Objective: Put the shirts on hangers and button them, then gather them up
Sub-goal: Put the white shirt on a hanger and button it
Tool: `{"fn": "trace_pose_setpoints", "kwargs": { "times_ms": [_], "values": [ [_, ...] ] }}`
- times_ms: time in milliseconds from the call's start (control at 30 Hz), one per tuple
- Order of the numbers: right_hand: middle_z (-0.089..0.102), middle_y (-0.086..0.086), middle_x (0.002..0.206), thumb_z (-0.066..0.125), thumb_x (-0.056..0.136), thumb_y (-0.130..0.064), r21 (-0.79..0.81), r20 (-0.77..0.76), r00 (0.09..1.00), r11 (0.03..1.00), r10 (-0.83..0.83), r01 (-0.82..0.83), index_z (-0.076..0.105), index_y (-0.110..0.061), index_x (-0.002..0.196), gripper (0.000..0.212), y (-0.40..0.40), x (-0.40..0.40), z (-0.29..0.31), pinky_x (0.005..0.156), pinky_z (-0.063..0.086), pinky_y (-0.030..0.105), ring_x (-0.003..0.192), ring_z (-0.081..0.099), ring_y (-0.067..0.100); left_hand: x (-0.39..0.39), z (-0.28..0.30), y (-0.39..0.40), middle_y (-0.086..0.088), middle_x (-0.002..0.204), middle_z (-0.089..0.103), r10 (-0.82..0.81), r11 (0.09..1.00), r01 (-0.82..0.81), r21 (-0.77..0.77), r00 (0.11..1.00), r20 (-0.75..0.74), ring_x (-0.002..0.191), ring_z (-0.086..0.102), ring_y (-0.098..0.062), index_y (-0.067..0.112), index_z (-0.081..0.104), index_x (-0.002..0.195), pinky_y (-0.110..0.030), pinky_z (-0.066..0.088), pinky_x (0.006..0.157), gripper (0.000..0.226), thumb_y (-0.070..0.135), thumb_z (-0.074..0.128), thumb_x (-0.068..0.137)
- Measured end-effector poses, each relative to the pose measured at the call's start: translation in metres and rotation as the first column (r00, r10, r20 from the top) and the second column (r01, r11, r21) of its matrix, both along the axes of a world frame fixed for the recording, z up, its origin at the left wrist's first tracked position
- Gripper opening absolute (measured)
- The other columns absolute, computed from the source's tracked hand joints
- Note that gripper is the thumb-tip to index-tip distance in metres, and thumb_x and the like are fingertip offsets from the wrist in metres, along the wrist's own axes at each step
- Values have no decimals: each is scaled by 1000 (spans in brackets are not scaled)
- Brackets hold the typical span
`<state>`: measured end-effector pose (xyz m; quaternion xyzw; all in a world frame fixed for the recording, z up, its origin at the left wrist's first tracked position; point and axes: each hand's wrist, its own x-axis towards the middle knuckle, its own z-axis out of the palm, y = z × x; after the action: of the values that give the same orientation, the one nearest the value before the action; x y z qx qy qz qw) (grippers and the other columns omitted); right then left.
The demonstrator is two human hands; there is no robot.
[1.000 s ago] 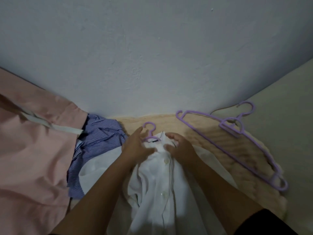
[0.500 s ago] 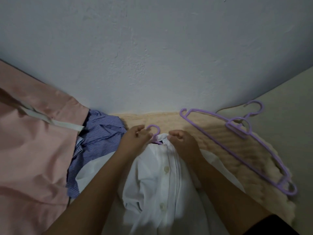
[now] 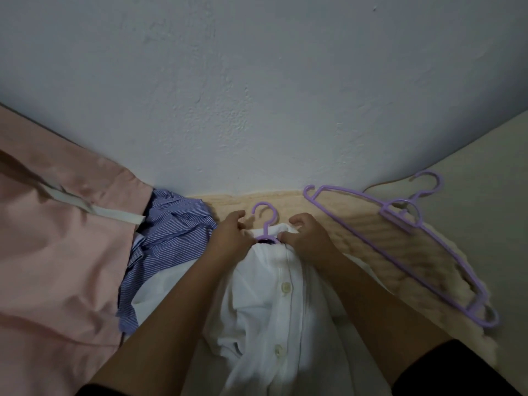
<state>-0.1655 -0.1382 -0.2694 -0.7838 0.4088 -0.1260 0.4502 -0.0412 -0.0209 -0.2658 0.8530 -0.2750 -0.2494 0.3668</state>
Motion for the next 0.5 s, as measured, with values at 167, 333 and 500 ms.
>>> {"fn": "trace_pose_setpoints", "kwargs": {
  "times_ms": [167, 333, 500],
  "values": [
    [52, -1, 103, 75, 78, -20, -118, 223, 974, 993, 25, 2, 49, -14, 127, 56, 10, -20, 33, 80, 39, 22, 93, 51, 14, -20, 33, 13, 5, 102, 56, -17, 972, 27, -232, 999, 46, 78, 55, 1, 19, 40, 141, -1, 40, 57, 82, 18, 84, 72],
    [53, -6, 117, 79, 73, -30, -312, 204, 969, 947, 143, -74, 28, -33, 139, 83, 19, -31, 82, 92, 44, 28, 106, 53, 17, -39, 72, 24, 15, 97, 56, 13, 915, 39, -402, 992, 125, 74, 58, 12, 34, 38, 138, -6, 46, 58, 81, 16, 83, 72],
    [47, -18, 109, 74, 78, -35, -537, 137, 968, 837, 209, -104, 14, -38, 146, 91, 37, -45, 157, 96, 31, 31, 99, 34, 5, -51, 125, 35, 19, 95, 60, 33, 866, 126, -484, 951, 308, 84, 60, 8, 44, 32, 133, -5, 44, 68, 82, 21, 82, 72]
  ]
}}
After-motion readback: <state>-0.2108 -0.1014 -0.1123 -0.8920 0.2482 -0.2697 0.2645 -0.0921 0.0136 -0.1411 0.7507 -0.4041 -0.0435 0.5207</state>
